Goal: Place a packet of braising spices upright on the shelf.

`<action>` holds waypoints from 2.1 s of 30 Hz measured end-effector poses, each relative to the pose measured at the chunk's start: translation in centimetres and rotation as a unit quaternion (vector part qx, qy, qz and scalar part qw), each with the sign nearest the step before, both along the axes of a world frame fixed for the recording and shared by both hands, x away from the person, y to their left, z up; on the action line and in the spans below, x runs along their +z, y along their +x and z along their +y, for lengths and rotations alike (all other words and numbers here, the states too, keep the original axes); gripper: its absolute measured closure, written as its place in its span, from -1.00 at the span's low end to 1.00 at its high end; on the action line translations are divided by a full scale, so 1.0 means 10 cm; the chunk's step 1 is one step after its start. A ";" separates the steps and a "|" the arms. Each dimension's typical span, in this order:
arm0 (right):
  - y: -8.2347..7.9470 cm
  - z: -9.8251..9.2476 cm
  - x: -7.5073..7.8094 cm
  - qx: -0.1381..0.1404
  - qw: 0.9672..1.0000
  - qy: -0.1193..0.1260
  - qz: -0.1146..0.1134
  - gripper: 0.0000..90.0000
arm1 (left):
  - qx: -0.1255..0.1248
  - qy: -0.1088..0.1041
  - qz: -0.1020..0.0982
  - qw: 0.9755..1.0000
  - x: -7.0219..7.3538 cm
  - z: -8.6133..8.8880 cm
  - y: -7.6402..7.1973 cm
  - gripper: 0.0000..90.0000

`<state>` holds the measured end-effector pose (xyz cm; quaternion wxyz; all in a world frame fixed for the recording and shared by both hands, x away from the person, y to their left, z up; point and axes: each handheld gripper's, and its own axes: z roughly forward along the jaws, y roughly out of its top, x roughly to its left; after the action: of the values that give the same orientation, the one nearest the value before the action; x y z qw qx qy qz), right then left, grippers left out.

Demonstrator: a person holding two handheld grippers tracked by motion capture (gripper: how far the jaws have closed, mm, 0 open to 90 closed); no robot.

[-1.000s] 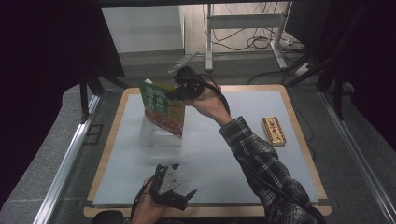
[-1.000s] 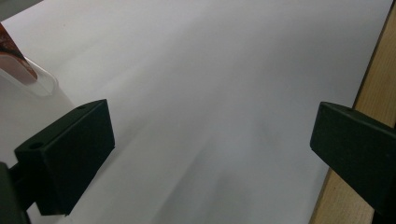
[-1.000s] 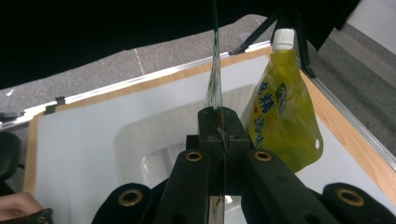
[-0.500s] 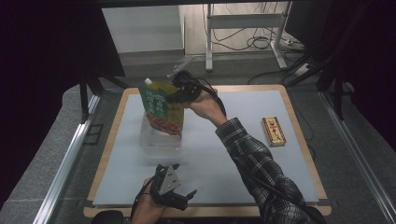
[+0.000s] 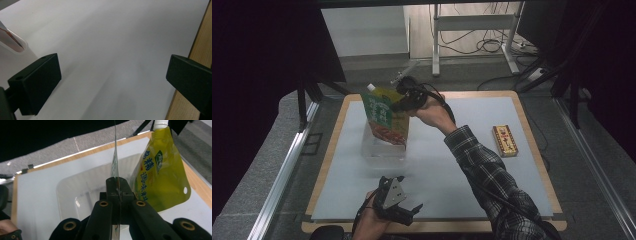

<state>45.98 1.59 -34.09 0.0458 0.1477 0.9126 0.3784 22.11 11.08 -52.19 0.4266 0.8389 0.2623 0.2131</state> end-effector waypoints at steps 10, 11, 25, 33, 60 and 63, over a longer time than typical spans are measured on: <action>-0.01 0.07 -0.01 -0.009 1.000 -0.008 -0.007 0.98 | -0.003 0.003 0.000 1.000 0.00 -0.02 0.00 -1.00; -0.01 0.07 -0.01 -0.012 1.000 -0.011 -0.011 0.98 | -0.003 0.004 -0.001 1.000 0.00 -0.02 0.00 -1.00; 0.02 -0.03 -0.02 -0.014 1.000 0.015 -0.021 0.46 | -0.001 0.003 -0.001 1.000 -0.01 -0.01 0.00 -1.00; 0.02 -0.14 0.02 -0.023 0.999 0.029 -0.028 0.09 | -0.003 0.009 -0.001 1.000 0.00 -0.01 0.00 -1.00; -0.16 -0.72 -0.07 -0.065 0.996 0.035 -0.052 -0.27 | -0.002 0.007 -0.001 1.000 -0.01 -0.03 0.00 -1.00; -0.17 -0.81 -0.09 -0.070 0.995 0.038 -0.052 -0.32 | -0.002 0.006 0.000 1.000 -0.01 -0.03 0.00 -1.00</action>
<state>44.30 -6.51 -34.96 0.1141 0.1925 0.8813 0.4163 22.08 10.75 -52.31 0.4221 0.8420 0.2588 0.2141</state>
